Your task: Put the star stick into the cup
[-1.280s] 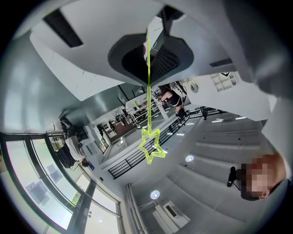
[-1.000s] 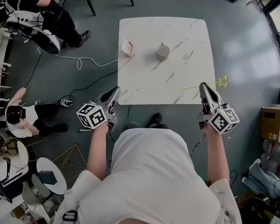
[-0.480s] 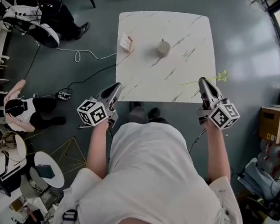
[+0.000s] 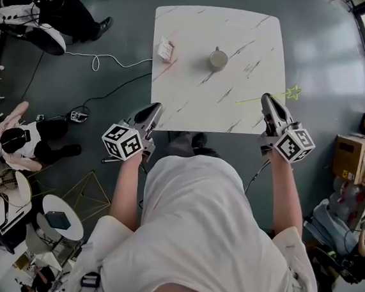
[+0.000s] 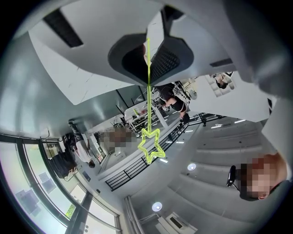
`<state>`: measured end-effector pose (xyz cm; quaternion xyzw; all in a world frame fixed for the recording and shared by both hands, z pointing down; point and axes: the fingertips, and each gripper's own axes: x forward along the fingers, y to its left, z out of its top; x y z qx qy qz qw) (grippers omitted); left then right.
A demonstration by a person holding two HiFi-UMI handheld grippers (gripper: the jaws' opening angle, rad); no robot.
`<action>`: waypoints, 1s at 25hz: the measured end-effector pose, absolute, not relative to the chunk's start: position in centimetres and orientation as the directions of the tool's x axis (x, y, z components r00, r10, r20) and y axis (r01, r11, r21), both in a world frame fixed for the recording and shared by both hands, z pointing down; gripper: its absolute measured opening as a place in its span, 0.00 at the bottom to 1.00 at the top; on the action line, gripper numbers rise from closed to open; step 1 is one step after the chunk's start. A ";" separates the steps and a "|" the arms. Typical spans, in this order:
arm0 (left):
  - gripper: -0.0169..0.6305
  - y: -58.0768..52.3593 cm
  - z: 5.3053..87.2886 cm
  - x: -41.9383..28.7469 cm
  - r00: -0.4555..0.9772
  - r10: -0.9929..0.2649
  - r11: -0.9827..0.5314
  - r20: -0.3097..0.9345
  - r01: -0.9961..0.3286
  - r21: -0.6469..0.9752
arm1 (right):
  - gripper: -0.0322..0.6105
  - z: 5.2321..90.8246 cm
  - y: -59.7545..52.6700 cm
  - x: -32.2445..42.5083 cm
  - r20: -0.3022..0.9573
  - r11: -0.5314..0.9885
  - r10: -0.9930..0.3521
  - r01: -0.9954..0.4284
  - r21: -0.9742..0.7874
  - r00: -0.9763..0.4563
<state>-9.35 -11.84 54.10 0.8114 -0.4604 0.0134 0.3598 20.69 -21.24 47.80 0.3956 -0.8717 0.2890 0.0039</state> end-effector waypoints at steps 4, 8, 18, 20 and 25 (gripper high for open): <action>0.05 -13.7 55.5 -10.3 0.588 -0.725 -0.316 0.360 -0.748 0.584 | 0.10 48.4 -23.7 19.3 0.259 0.516 -0.685 -0.704 -0.488 -0.681; 0.05 -15.6 57.0 -10.8 0.603 -0.706 -0.311 0.370 -0.734 0.604 | 0.10 49.3 -26.5 18.2 0.276 0.522 -0.677 -0.709 -0.474 -0.682; 0.05 -19.2 59.3 -11.9 0.629 -0.676 -0.311 0.384 -0.716 0.624 | 0.10 53.2 -33.2 16.3 0.322 0.497 -0.678 -0.735 -0.461 -0.661; 0.05 -19.7 59.8 -11.9 0.638 -0.663 -0.313 0.392 -0.712 0.629 | 0.10 54.5 -34.7 15.7 0.325 0.494 -0.685 -0.744 -0.450 -0.652; 0.05 -20.5 61.4 -12.0 0.656 -0.630 -0.312 0.415 -0.703 0.639 | 0.10 59.0 -37.9 14.4 0.360 0.436 -0.714 -0.784 -0.442 -0.600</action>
